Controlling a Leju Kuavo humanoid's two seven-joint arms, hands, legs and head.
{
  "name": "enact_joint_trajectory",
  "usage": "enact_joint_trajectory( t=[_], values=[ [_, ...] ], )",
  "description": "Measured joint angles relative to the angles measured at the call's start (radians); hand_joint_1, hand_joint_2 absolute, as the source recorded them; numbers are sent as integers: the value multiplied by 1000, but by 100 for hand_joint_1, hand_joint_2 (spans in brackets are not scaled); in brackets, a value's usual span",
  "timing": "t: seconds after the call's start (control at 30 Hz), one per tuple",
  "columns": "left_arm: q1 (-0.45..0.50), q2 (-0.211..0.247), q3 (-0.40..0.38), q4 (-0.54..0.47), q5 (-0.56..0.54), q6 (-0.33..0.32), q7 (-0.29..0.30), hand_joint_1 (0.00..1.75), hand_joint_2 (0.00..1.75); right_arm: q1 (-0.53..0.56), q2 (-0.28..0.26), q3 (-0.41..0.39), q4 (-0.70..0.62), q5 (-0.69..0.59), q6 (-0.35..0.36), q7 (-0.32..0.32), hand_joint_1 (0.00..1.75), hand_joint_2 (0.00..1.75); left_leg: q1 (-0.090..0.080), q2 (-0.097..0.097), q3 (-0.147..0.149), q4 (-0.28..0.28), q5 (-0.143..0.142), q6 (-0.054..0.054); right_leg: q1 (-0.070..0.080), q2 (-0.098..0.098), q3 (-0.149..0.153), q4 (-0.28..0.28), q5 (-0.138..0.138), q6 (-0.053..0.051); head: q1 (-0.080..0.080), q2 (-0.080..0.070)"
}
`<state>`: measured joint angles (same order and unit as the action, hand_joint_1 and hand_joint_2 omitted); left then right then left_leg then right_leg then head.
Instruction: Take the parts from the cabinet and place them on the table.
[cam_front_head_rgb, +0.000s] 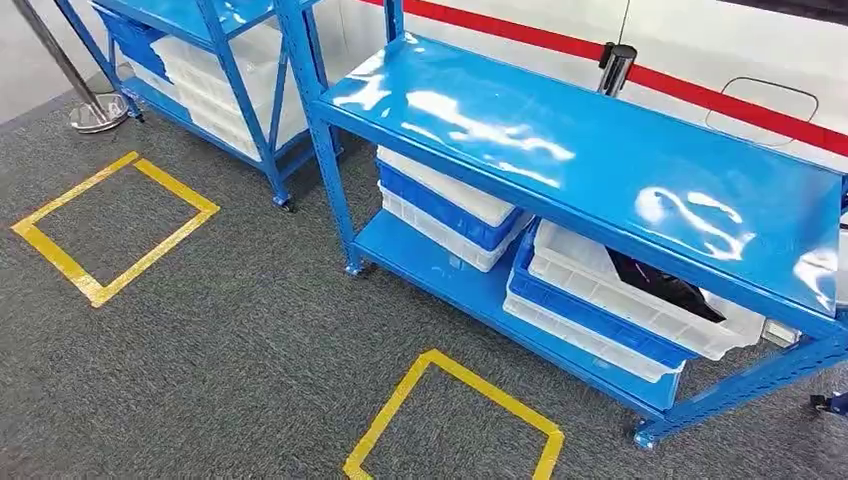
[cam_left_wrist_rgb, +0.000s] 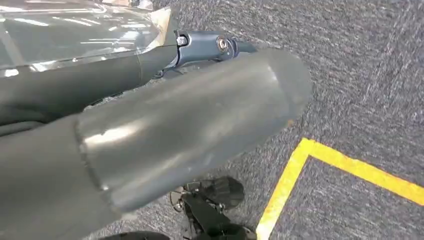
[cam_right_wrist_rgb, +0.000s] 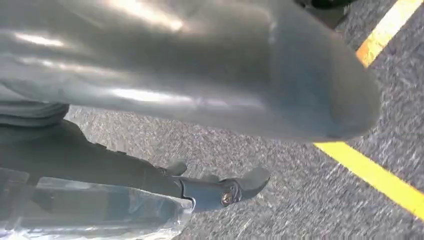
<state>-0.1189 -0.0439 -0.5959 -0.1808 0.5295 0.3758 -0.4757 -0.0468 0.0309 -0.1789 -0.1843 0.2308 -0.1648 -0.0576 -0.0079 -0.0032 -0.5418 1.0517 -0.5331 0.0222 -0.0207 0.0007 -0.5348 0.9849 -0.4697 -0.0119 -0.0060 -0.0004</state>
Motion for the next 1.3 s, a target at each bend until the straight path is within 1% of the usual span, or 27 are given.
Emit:
enact_joint_trajectory(
  t=[0.07,0.1,0.13,0.17,0.2,0.27,0.3,0.33,0.37,0.4,0.43,0.53,0.6,0.7,0.87,0.9,0.93,0.97,1.03,1.07,1.1,1.13,1.17,1.2,1.23,1.27,1.3],
  values=[
    [0,0,0,0,0,0,0,0,0,-1,0,0,0,0,0,0,0,0,11,0,-80,156,-80,-16,1,0,2,0,-3,-4,-2,0],
    [1,0,0,0,0,0,0,0,0,-1,1,0,0,0,0,0,0,0,16,0,-124,232,-106,-23,1,0,2,1,-5,-5,-2,0],
    [2,0,0,0,0,0,0,0,0,0,2,0,0,0,0,0,0,0,22,0,-150,268,-106,-28,0,1,4,1,-6,-5,-3,0],
    [3,0,0,0,0,0,0,0,0,1,2,0,0,0,0,0,0,0,29,0,-153,254,-79,-34,-2,2,6,1,-9,-4,-2,0],
    [3,1,0,0,0,1,0,0,0,2,2,0,0,0,0,0,0,0,36,1,-128,189,-28,-39,-7,4,11,2,-12,1,-3,0],
    [3,2,0,0,0,2,0,0,0,1,2,0,0,1,0,0,0,0,47,1,-46,9,68,-48,-11,7,24,2,-21,16,-4,0],
    [3,0,0,0,0,3,0,0,0,1,1,0,0,1,-2,0,0,0,50,-1,-25,-40,72,-52,-4,7,16,4,-26,23,-11,0],
    [2,1,0,0,1,5,2,0,0,-2,3,0,0,2,-3,0,0,0,44,-9,-24,-41,70,-39,1,8,16,5,-30,32,-12,0],
    [2,0,1,0,1,11,4,0,0,-3,3,0,0,3,-5,0,0,0,44,-7,-23,-45,73,-33,5,7,16,6,-34,34,-10,0],
    [2,-2,1,0,1,16,10,0,0,-3,1,0,0,3,-10,0,0,0,40,-7,-24,-45,73,-33,15,8,18,6,-37,23,-10,0],
    [2,-2,0,0,0,21,13,0,0,-3,1,-1,0,3,-10,0,0,0,32,-7,-24,-44,73,-31,8,8,18,4,-34,31,-9,0],
    [2,0,1,0,0,25,19,0,0,-3,2,-5,0,1,-11,2,0,0,19,-8,-24,-44,71,-14,1,8,21,-1,-33,38,-10,0],
    [2,0,1,0,-1,25,21,0,0,-3,5,-6,0,0,-11,3,0,0,16,-8,-24,-43,70,-10,-1,8,24,-5,-32,40,-10,0],
    [2,0,1,0,-2,25,23,0,0,-3,8,-11,0,0,-11,3,0,0,10,-7,-23,-40,66,2,-6,8,29,-14,-28,60,-10,0],
    [1,1,1,0,-2,26,23,0,0,-3,10,-16,0,-3,-8,3,0,0,-3,-6,-22,-38,61,21,-23,10,29,-20,-27,77,-12,0],
    [1,1,1,0,-2,26,23,0,0,-3,11,-16,0,-3,-6,3,0,0,-2,-5,-21,-41,63,25,-23,12,30,-23,-26,83,-12,0],
    [1,0,1,0,-3,26,23,0,0,-3,10,-16,0,-3,-6,3,0,0,10,0,-15,-55,73,37,-19,11,32,-12,-31,87,-11,0],
    [1,0,1,0,-3,27,23,0,0,-3,9,-16,0,-3,-3,4,0,0,10,6,-12,-59,73,40,-19,8,19,19,-47,80,-10,0],
    [1,1,1,0,-3,30,24,0,0,-3,9,-16,0,-3,1,5,0,0,10,20,-13,-59,72,46,-18,8,-64,179,-124,55,-7,0],
    [1,0,1,0,-3,30,24,0,0,-2,9,-16,0,-2,2,5,0,0,8,26,-13,-59,71,47,-17,8,-109,258,-152,50,-7,0],
    [1,0,1,0,-3,30,24,0,0,-1,8,-16,0,-2,3,5,0,0,7,32,-14,-58,71,47,-11,8,-139,312,-164,53,-7,0],
    [1,-1,1,0,-3,30,24,0,0,2,7,-16,0,-1,3,5,0,0,6,37,-13,-58,71,46,-9,8,-145,318,-157,58,-8,0],
    [1,-1,1,0,-3,31,24,0,0,4,7,-16,0,-1,3,5,0,0,6,44,-12,-58,70,45,-8,6,-127,275,-132,66,-7,0],
    [1,-1,1,0,-3,32,24,0,0,5,6,-16,0,0,3,7,0,0,6,52,-9,-58,68,42,-8,-1,-84,184,-91,74,-7,0],
    [1,-1,1,0,-3,32,24,0,0,4,5,-16,0,0,3,7,0,0,6,60,-5,-56,65,38,-8,-22,-36,87,-54,78,-7,0],
    [1,-1,1,0,-3,32,24,0,0,0,5,-16,0,0,3,7,0,0,3,68,-1,-55,62,32,-7,-73,-1,12,-32,68,-7,0],
    [3,-1,1,0,-3,32,25,0,0,-4,6,-16,0,0,3,7,0,0,-4,76,3,-53,53,22,4,-87,-2,9,-22,62,-9,0]
  ],
)
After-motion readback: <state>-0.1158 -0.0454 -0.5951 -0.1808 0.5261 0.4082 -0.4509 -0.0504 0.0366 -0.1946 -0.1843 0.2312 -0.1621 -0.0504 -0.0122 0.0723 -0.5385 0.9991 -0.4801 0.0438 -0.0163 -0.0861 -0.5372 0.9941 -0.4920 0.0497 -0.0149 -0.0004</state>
